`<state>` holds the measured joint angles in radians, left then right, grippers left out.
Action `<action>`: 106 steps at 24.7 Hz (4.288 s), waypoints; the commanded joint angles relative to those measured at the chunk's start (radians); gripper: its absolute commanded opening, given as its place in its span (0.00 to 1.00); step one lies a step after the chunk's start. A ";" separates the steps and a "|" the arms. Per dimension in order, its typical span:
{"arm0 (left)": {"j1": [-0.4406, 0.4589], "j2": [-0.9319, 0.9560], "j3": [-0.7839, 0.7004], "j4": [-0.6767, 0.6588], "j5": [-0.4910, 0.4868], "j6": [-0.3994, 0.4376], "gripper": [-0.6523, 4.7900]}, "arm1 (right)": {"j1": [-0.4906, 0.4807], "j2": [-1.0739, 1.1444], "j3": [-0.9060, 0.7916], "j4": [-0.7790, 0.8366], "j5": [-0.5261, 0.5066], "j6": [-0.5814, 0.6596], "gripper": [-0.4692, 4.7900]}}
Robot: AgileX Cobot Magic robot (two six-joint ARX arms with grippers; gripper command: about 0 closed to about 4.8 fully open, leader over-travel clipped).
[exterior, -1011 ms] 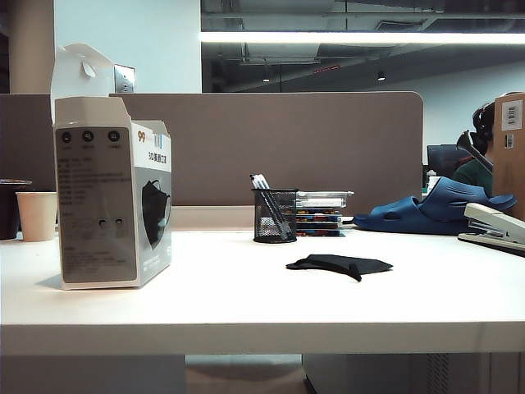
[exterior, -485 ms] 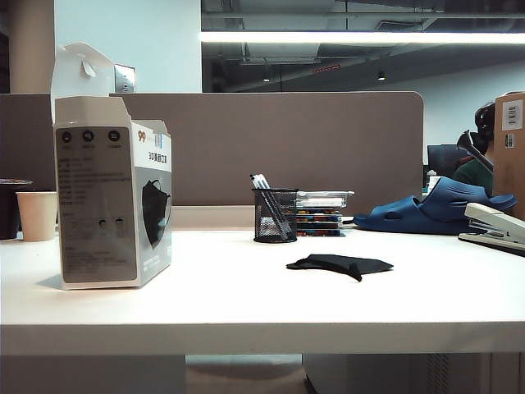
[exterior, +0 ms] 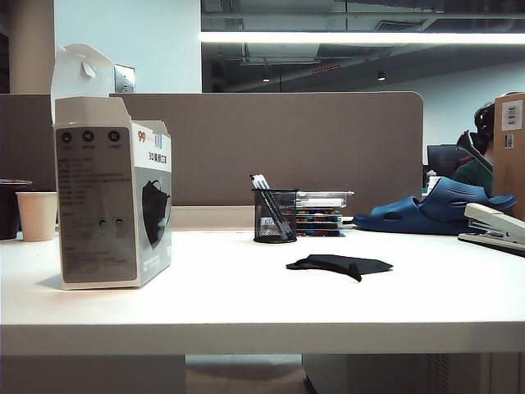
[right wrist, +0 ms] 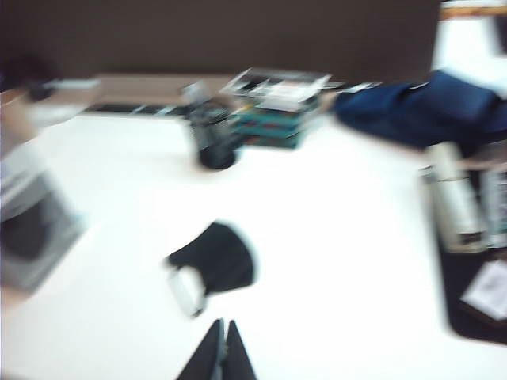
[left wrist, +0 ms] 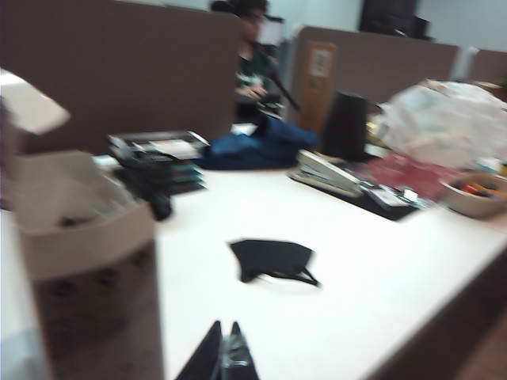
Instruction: Put the mask into the mask box.
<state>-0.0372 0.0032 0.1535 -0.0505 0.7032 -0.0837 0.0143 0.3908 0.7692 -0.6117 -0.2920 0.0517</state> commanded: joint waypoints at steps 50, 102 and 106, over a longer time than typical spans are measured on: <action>0.002 0.002 0.019 -0.151 0.015 -0.003 0.11 | 0.268 1.614 0.632 0.164 0.008 -0.296 0.90; 0.002 0.002 0.019 -0.109 0.008 -0.003 0.11 | 0.310 1.631 0.797 0.064 -0.084 -0.243 1.00; 0.002 0.001 0.019 -0.109 0.008 -0.003 0.11 | 0.336 1.652 0.797 0.063 -0.060 -0.243 1.00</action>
<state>-0.0376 0.0032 0.1661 -0.1753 0.7109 -0.0837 0.3363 2.0327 1.5642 -0.5564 -0.3740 -0.1913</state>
